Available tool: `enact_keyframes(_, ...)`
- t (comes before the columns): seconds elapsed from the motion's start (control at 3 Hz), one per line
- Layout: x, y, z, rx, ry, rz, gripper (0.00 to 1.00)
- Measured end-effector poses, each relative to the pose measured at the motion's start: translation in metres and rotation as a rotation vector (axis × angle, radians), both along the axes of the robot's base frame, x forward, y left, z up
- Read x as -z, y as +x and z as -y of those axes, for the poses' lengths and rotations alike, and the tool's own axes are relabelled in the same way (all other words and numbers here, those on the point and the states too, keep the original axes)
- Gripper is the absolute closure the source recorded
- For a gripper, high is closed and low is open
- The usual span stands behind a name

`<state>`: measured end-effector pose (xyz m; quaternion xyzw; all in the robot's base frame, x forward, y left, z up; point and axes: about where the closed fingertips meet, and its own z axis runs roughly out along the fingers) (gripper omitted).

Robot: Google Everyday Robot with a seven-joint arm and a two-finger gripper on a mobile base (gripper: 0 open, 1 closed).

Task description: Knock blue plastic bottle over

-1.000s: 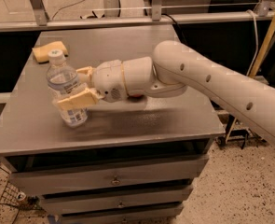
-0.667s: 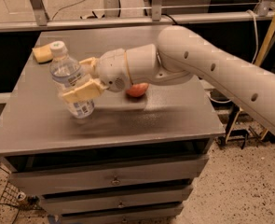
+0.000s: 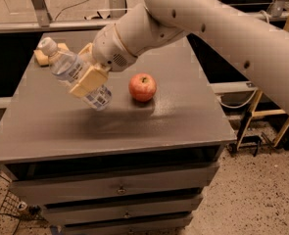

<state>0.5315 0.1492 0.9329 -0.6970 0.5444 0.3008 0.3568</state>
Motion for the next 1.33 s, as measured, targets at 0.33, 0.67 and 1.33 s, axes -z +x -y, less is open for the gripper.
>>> enact_keyframes(0.33,0.015,0.003,0.001,-0.022,-0.173,-0.006,1.0)
enact_keyframes(0.67,0.043,0.005,0.001,-0.05,-0.401,-0.036,1.0)
enact_keyframes(1.33,0.093,-0.003,-0.012,-0.142,-0.641,-0.115,1.0)
